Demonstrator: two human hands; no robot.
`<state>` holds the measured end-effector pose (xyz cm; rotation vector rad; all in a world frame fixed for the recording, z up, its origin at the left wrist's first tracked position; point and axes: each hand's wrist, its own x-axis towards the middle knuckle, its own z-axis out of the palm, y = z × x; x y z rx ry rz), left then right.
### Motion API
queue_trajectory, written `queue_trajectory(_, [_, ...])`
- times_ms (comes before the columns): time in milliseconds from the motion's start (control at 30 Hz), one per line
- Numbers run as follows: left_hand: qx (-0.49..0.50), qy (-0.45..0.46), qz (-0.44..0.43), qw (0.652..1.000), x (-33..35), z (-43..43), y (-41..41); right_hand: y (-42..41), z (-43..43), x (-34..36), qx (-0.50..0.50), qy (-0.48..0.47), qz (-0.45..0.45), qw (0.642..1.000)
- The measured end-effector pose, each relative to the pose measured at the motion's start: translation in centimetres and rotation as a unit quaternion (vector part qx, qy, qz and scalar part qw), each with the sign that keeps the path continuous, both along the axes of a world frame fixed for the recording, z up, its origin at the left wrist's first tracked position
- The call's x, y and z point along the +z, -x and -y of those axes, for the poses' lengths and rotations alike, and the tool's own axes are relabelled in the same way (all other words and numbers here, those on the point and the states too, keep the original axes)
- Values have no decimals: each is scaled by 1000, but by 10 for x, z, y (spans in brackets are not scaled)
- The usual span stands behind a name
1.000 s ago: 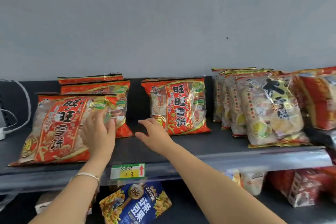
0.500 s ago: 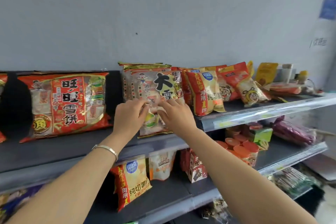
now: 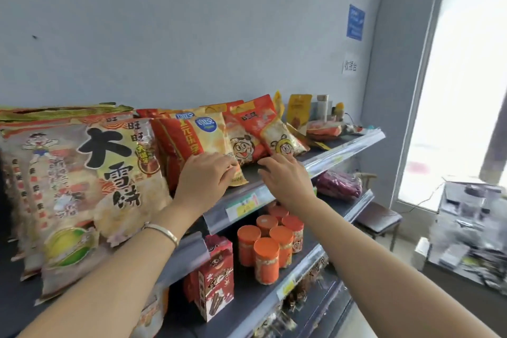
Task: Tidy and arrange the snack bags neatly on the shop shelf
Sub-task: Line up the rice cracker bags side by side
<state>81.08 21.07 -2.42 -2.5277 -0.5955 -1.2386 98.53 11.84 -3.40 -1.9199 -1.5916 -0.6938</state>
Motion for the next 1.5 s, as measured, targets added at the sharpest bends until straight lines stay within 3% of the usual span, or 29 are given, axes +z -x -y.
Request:
queue_trajectory(233, [-106, 21, -27, 994, -1, -15, -111, -83, 10, 0, -99, 34, -32, 994])
queue_trajectory(633, [-107, 84, -50, 989, -11, -42, -268, -235, 2, -8, -142, 45, -80, 985])
queue_trajectory(1033, [-28, 125, -170, 977, 6, -57, -434, -412, -31, -2, -136, 108, -130, 976])
queue_trajectory(1500, [65, 167, -242, 954, 22, -153, -614, -532, -129, 4, -136, 77, -208, 965])
